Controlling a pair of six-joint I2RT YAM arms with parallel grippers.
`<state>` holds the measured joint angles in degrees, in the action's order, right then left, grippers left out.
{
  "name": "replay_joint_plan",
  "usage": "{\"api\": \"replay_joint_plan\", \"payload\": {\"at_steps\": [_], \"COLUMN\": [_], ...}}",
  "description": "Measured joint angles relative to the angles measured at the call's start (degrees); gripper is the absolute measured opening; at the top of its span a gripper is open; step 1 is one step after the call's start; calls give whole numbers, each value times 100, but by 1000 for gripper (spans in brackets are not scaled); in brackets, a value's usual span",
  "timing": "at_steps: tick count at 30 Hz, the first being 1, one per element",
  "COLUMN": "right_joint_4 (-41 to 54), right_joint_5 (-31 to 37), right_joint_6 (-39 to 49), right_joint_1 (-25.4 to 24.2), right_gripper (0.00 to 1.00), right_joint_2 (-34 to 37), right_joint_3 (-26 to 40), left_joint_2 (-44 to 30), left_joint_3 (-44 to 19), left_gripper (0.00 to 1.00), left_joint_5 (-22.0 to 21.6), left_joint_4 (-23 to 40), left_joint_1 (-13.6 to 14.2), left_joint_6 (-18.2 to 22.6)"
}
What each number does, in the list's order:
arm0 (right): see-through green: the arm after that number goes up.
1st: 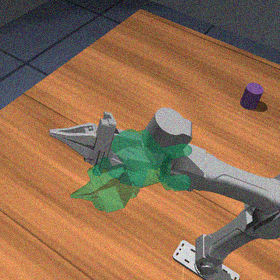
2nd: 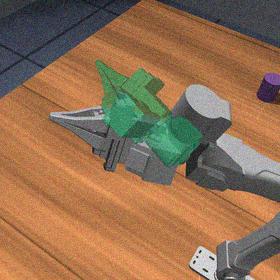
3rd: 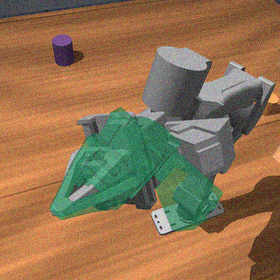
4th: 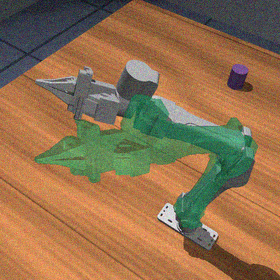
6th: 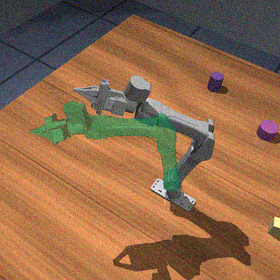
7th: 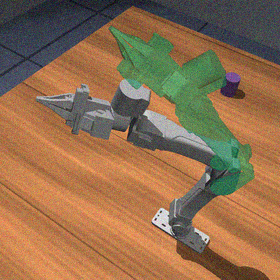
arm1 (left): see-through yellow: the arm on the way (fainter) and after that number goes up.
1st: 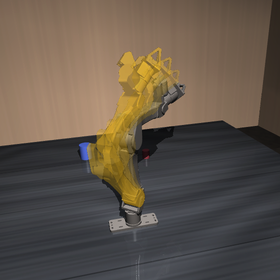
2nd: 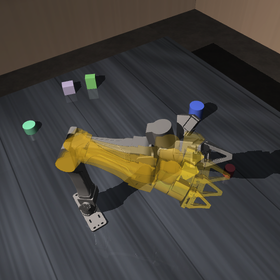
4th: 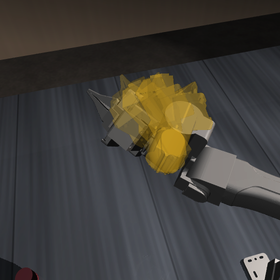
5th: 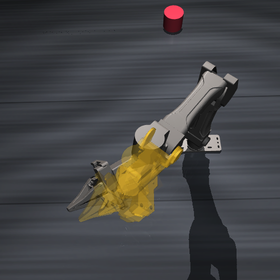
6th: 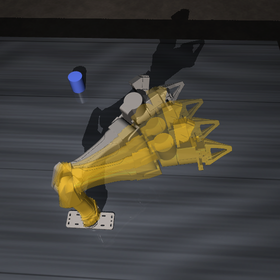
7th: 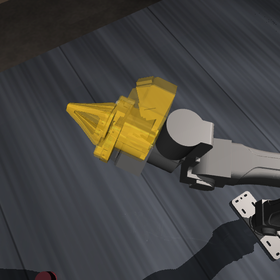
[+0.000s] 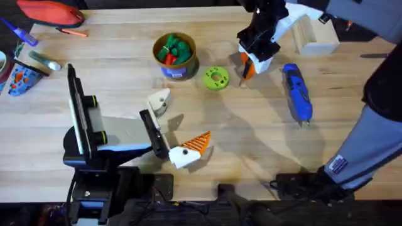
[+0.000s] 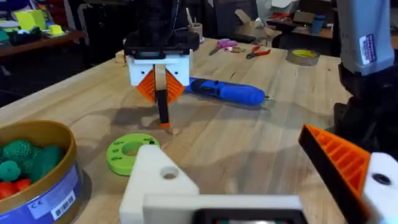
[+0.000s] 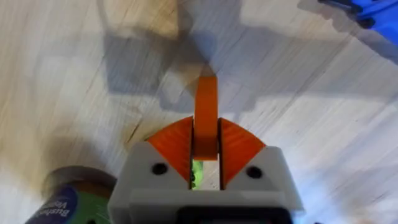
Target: Pick up the gripper from the table and insert it into the empty holder that is missing its gripper. Then pick up a screw, insert it into the mounting hole, and use the screwdriver to tighten it. Finally, clean up the table by picking up the vegetable and placing it into the bucket.
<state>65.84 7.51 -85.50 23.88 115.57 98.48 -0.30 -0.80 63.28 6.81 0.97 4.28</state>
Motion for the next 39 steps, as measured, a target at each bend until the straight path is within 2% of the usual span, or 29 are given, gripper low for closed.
{"api": "replay_joint_plan", "payload": {"at_steps": [4, 6, 24, 30, 31, 35, 39], "right_joint_4": [-2, 1, -2, 45, 307, 995, 1069], "right_joint_5": [2, 6, 72, 404, 683, 1228, 1413], "right_joint_6": [-13, -21, 127, 562, 750, 909, 1078], "right_joint_1": [0, 0, 0, 3, 20, 39, 39], "right_gripper": [54, 14, 13, 12, 12, 11, 11], "right_joint_2": [0, 0, -91, -742, -1162, -1803, -2070], "right_joint_3": [0, 0, -20, -39, -39, -39, -53], "left_joint_2": [-2, -2, 0, -1, 0, 0, 0], "left_joint_3": [0, 0, 0, 0, 0, 0, 0], "left_gripper": [986, 986, 987, 986, 986, 986, 986], "left_joint_5": [-1, -1, 1, 0, -1, 1, 1], "left_joint_4": [0, 0, 0, 0, 0, 0, 0], "left_joint_1": [0, 0, 0, 0, 0, 0, 0], "left_joint_6": [1, 1, 1, 1, 0, 1, 1]}}
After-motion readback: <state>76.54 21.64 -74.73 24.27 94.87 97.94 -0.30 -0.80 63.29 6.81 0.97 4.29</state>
